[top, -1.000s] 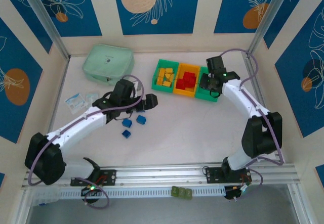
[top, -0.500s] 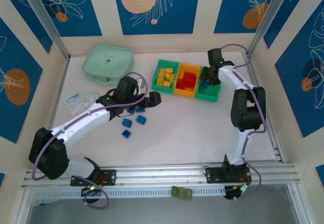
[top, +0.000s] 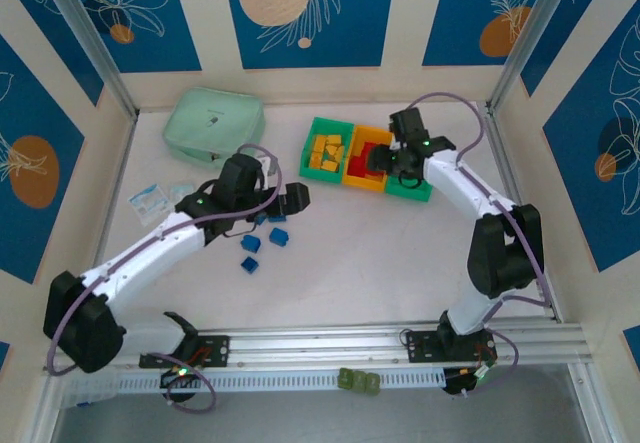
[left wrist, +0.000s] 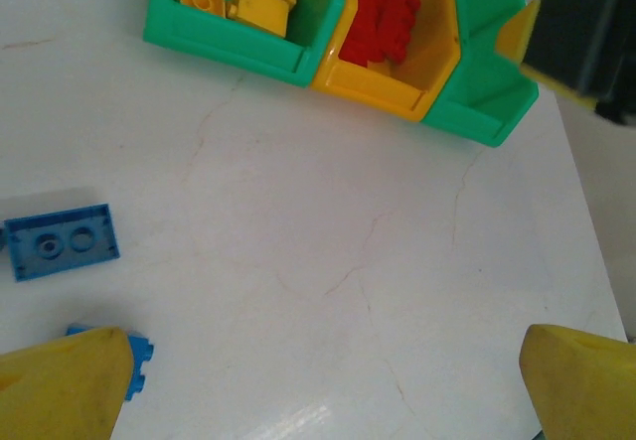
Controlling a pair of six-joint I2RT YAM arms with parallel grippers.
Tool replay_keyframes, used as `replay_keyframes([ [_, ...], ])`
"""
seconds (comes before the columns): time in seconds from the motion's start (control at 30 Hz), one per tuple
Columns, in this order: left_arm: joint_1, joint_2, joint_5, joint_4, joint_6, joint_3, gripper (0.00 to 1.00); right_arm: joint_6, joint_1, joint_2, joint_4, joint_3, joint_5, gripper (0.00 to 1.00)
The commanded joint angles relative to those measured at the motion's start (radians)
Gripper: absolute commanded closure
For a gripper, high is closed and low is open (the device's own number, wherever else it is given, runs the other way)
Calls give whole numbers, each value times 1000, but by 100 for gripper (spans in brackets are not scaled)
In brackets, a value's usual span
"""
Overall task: Sort the legos into containers by color
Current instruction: Place the lego in the container, then pick up the lego from the center of the table.
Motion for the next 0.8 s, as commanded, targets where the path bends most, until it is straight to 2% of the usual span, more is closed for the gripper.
replay_keyframes([
  [0.0, -3, -78, -69, -83, 27, -40, 1, 13, 81, -33, -7, -61, -53, 35],
  [0.17, -3, -186, -123, -169, 16, -82, 1, 33, 219, -39, 64, -138, -124, 33],
  [0.43, -2, -369, -218, -327, 4, -115, 1, 22, 421, 90, 185, -123, -198, 28],
  [0.6, 1, -432, -254, -417, -3, -112, 1, -25, 506, 202, 184, -29, -168, 27],
  [0.77, 1, -469, -263, -454, -17, -122, 1, -66, 549, 298, 164, 65, -120, 26],
])
